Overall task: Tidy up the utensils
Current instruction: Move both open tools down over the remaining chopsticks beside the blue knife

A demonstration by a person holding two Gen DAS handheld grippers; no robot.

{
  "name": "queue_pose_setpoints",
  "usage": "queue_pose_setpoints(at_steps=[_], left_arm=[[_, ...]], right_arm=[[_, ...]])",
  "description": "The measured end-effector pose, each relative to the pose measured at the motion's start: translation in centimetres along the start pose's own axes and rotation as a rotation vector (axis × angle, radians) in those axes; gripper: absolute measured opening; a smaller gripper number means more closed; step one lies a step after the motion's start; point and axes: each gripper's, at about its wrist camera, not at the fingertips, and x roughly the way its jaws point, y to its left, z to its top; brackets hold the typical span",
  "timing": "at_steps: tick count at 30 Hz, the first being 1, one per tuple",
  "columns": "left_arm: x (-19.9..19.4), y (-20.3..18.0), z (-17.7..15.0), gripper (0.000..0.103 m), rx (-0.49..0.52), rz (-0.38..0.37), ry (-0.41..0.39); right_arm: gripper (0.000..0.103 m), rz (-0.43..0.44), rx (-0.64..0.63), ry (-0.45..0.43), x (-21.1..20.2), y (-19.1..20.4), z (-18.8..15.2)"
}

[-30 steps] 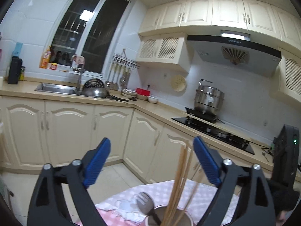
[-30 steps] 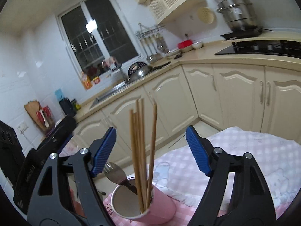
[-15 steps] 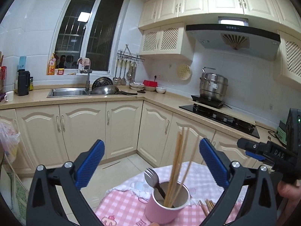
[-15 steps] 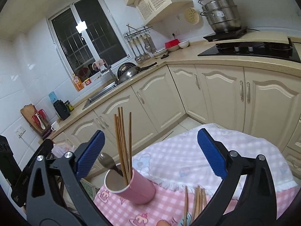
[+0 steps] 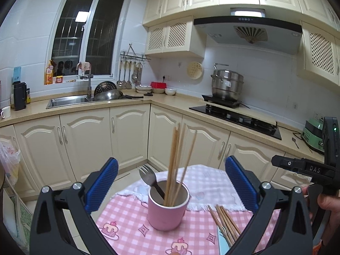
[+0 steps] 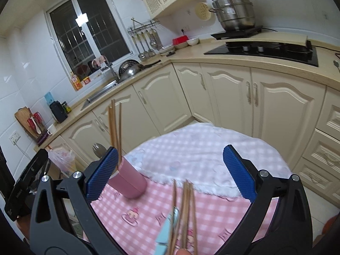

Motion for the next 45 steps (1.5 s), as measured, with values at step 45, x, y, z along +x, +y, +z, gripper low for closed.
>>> queue_pose_setpoints(at_steps=[45], left_arm=[[12.3,-7.8,-16.0,0.099,0.03,-0.083,0.652]], right_arm=[[0.096,-0.135,-0.374,0.529,8.2,-2.7,-13.7]])
